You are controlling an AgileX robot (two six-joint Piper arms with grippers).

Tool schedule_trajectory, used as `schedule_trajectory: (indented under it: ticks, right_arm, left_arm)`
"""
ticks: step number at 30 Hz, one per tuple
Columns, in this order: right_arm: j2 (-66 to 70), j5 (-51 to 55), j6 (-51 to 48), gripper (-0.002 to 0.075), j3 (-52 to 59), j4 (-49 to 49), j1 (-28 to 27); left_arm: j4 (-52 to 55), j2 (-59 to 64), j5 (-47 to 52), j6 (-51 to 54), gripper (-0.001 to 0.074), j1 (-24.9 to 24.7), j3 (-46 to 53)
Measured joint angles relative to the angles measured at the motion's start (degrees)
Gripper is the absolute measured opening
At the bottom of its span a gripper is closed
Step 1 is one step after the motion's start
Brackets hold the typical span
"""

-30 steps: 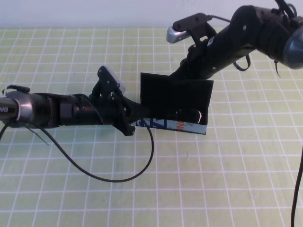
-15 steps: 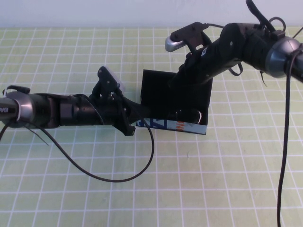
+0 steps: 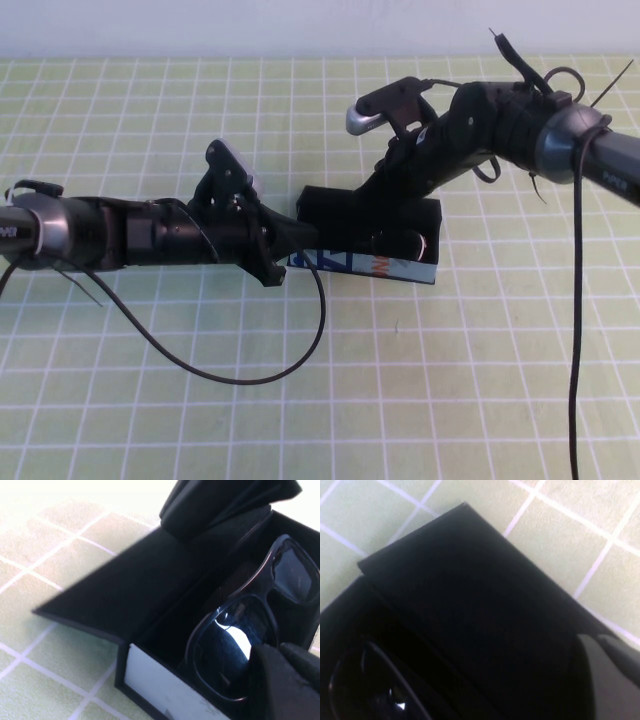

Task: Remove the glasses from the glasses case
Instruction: Pick up the glasses from the glasses case

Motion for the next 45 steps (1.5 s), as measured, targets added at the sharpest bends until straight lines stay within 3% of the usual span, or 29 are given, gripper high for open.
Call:
schedule_trajectory:
  ticks: [11,20,28,38,45]
  right_arm:
    - [-2.6,2.92,-0.76,-0.0018,-0.19,0.39,-0.27]
    - [-4.25,26.88,-8.95,-0.0017,-9.06,1.58,-0.27]
    - [-3.84,34.75,-21.74,-0.0008,-12.93,3.43,0.27]
    - [-1.03,35.29,-30.03,0.0177,-13.03,-2.19,4.33]
    - [0.53,32.34,-30.23,0.0203,-13.03,-4.51,4.55]
  left_arm:
    - [0.0,0.0,0.0,0.0,-0.0004,0.0,0.0]
    - [0.1,0.0,0.0,0.0,-0.0004,0.0,0.0]
    - [0.1,0.0,0.0,-0.04,-0.0004,0.0,0.0]
    - [0.1,0.0,0.0,-0.27,-0.0004,0.0,0.0]
    - [0.1,0.0,0.0,-0.4,-0.0004,0.0,0.0]
